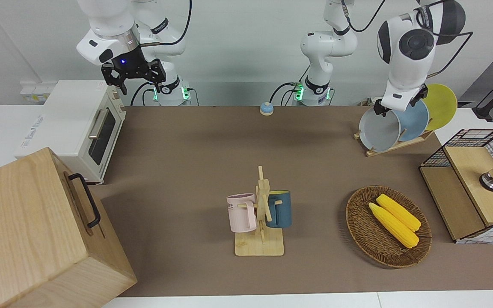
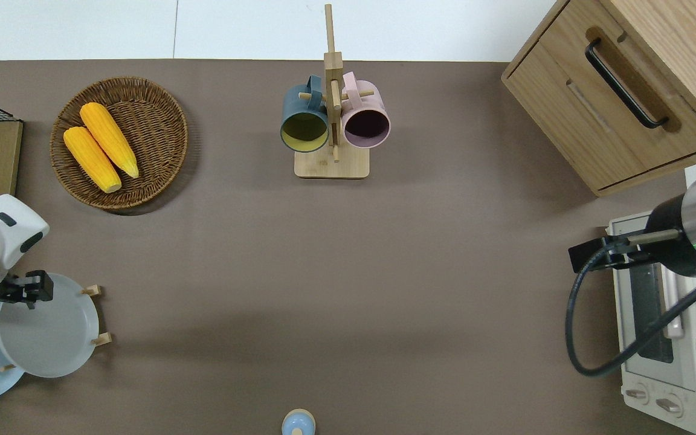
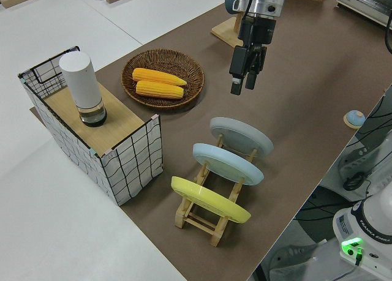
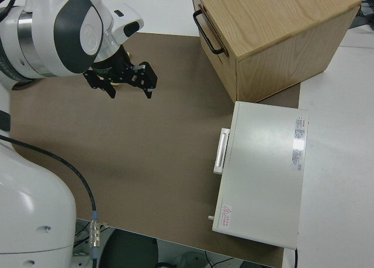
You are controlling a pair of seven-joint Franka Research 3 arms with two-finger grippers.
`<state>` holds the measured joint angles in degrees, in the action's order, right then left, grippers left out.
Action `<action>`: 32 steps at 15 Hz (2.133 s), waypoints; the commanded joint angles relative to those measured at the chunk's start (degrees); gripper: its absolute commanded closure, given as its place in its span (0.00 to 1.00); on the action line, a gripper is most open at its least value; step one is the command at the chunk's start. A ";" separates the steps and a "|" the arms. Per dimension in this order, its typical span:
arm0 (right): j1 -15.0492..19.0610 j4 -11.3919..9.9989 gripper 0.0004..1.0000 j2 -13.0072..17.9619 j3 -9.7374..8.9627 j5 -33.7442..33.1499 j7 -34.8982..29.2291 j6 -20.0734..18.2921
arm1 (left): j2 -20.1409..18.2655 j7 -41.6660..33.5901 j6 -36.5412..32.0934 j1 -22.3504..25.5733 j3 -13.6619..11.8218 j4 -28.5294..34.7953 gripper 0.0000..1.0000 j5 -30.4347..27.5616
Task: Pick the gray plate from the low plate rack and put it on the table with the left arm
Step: 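Close the left gripper on the rim of the front gray plate, then lift the gray plate out of the rack with the left gripper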
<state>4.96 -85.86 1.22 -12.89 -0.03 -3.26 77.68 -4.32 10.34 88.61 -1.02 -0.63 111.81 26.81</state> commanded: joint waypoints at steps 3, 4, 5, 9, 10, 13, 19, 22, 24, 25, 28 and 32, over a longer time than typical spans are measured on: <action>0.85 0.35 0.01 0.27 -0.38 0.21 0.19 -0.87 | -1.66 1.00 4.03 -0.30 -3.32 7.54 0.01 1.93; 0.76 0.35 0.01 0.27 -0.38 0.21 0.19 -0.87 | -1.22 1.17 4.03 -0.21 -3.32 7.72 0.05 1.93; 0.84 0.35 0.01 0.27 -0.38 0.21 0.19 -0.87 | -0.96 1.17 4.29 -0.12 -3.32 7.81 0.10 1.84; 0.85 0.35 0.01 0.27 -0.38 0.20 0.19 -0.87 | 0.36 1.35 5.35 -0.04 -4.46 8.51 0.42 1.84; 0.85 0.35 0.01 0.27 -0.38 0.21 0.19 -0.87 | 0.45 1.35 5.87 -0.04 -4.81 8.60 0.44 1.84; 0.85 0.35 0.01 0.27 -0.38 0.21 0.19 -0.87 | 0.71 1.35 6.49 -0.04 -5.96 8.60 0.56 1.84; 0.85 0.35 0.01 0.27 -0.38 0.21 0.19 -0.87 | 0.80 1.26 5.97 -0.21 -6.22 7.81 1.00 1.49; 0.76 0.35 0.01 0.27 -0.38 0.21 0.18 -0.87 | 0.45 0.73 4.39 -0.56 -6.22 4.92 1.00 0.53; 0.85 0.35 0.01 0.27 -0.38 0.12 0.19 -0.87 | 0.28 0.21 1.32 -0.65 -5.87 1.85 1.00 -0.71; 0.85 0.35 0.01 0.27 -0.38 0.20 0.19 -0.87 | 0.28 0.12 -0.69 -0.65 -5.35 0.35 1.00 -0.80; 0.85 0.35 0.01 0.27 -0.38 0.21 0.19 -0.87 | 0.01 0.12 -5.10 -0.91 -3.68 -3.61 1.00 -0.71; 0.85 0.35 0.01 0.27 -0.38 0.20 0.19 -0.87 | -0.69 0.47 -5.55 -0.91 -2.44 -4.85 1.00 -8.67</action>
<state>4.96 -85.86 1.22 -12.89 -0.03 -3.26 77.68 -4.60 10.80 83.89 -1.31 -3.08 107.93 24.97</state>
